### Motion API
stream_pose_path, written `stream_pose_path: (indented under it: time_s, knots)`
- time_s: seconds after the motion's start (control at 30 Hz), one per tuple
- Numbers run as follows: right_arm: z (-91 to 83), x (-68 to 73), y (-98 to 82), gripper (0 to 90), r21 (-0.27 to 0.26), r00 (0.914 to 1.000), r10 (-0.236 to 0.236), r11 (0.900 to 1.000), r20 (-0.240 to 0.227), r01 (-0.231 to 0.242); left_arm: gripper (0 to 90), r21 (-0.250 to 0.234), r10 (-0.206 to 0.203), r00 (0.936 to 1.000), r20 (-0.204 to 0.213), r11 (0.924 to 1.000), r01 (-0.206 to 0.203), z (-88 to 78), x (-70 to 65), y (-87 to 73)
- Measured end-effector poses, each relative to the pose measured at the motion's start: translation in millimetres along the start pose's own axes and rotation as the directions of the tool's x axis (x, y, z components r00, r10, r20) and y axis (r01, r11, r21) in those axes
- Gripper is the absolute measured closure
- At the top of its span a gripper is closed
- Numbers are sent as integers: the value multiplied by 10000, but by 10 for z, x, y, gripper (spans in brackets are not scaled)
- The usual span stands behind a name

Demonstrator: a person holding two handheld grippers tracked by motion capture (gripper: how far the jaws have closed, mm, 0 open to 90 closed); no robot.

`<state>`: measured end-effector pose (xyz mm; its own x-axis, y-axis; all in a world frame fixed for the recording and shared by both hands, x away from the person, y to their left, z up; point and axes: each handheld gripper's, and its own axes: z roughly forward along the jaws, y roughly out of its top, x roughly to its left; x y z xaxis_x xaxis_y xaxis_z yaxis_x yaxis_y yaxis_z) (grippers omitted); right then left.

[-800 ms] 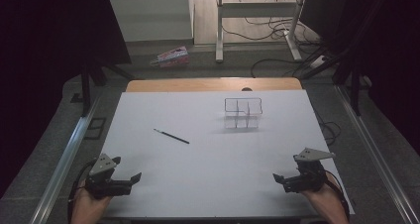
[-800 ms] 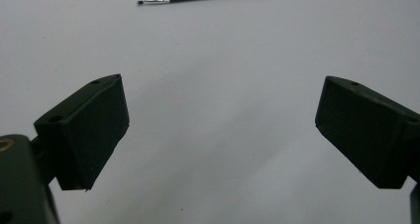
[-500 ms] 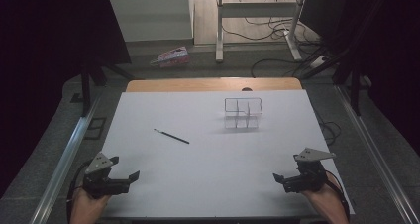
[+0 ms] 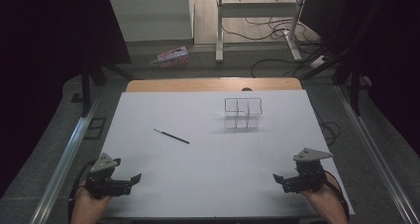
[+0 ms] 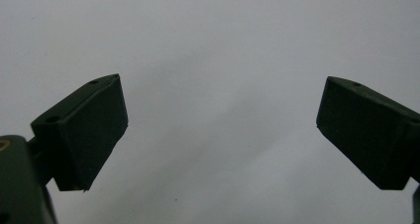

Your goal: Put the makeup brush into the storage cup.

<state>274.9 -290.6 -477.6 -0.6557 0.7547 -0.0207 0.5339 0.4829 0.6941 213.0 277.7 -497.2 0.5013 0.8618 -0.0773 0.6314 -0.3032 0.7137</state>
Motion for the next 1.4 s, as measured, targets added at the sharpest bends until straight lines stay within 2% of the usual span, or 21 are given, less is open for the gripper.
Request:
stream_pose_path:
  time_s: [0.53, 0.73, 0.83, 0.97, 1.27, 1.4]
  knots:
    - [14, 6, -3, 0, 66, 10000, -30, 10000, 78, 29, 39, 480, -27, 9998, -209, 9988, 37, 48, -13, 23]
    - [27, 1, -8, 0, 218, 9999, -84, 9997, 137, 81, 24, 620, -124, 9998, -130, 9980, 132, 78, 5, 56]
    - [29, 0, -8, 0, 259, 9999, -62, 9996, 159, 57, 12, 751, -6, 9999, -109, 9972, 14, 107, 7, 81]
    - [37, 0, -12, 1, 344, 9999, -50, 9994, 145, 45, 10, 731, -130, 9996, 238, 9973, 112, 136, 26, 138]
    - [55, 3, -16, 6, 482, 9998, -136, 9988, 140, 129, 16, 757, -8, 9995, 310, 9971, -16, 178, 21, 258]
    - [58, 4, -16, 8, 490, 9997, -187, 9986, 135, 180, 34, 905, -129, 9992, 374, 9959, 94, 201, 33, 299]
